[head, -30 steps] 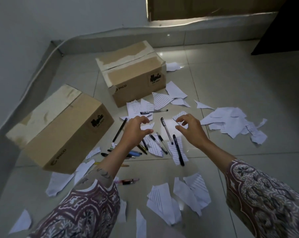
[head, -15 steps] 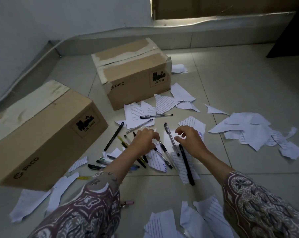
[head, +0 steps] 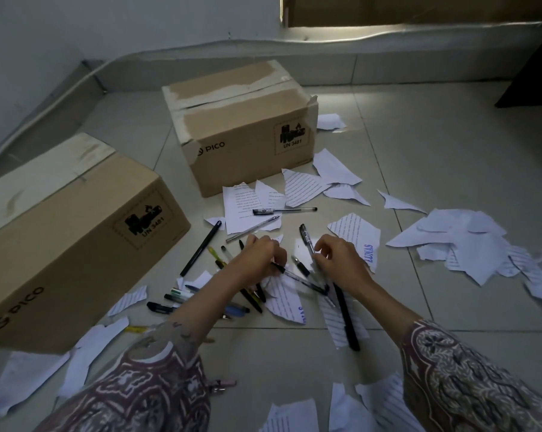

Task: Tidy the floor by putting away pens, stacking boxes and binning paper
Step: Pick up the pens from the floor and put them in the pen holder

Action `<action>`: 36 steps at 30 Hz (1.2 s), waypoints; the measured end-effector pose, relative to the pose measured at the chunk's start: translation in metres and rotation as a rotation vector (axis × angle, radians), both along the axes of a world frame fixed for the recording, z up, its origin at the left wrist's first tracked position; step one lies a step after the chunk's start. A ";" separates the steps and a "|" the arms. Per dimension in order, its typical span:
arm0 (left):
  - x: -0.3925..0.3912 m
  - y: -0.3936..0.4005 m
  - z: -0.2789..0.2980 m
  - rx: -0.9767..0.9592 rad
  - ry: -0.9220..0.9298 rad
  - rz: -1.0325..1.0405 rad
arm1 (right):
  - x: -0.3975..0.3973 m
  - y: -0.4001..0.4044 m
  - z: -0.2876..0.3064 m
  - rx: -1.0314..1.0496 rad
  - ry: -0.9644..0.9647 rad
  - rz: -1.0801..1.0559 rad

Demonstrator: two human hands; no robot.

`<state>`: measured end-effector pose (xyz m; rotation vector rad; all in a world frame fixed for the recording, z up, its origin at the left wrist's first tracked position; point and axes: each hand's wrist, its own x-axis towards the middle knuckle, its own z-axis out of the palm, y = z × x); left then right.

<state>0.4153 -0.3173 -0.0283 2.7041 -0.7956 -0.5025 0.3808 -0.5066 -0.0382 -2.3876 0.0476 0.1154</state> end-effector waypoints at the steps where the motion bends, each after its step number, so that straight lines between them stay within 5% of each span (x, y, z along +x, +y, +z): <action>1: 0.002 0.005 0.007 -0.039 0.030 0.017 | 0.000 0.003 0.000 -0.003 -0.003 0.016; 6: 0.005 0.032 0.041 -0.286 0.274 0.191 | -0.002 0.020 0.003 -0.231 0.080 0.113; 10: -0.002 0.050 0.048 -0.551 0.292 0.380 | -0.007 0.030 -0.003 -0.378 0.171 0.110; 18: -0.014 0.047 0.047 -1.013 0.434 0.778 | -0.001 0.018 0.006 -0.001 0.098 -0.105; 25: -0.011 0.034 0.048 -1.171 0.457 0.841 | 0.017 0.018 0.001 0.011 0.122 -0.208; 32: -0.007 0.024 0.037 -1.220 0.465 0.871 | 0.024 0.028 -0.011 -0.202 0.179 -0.125; 36: 0.005 0.015 0.032 -1.224 0.435 0.955 | 0.027 0.027 -0.004 -0.032 0.051 -0.190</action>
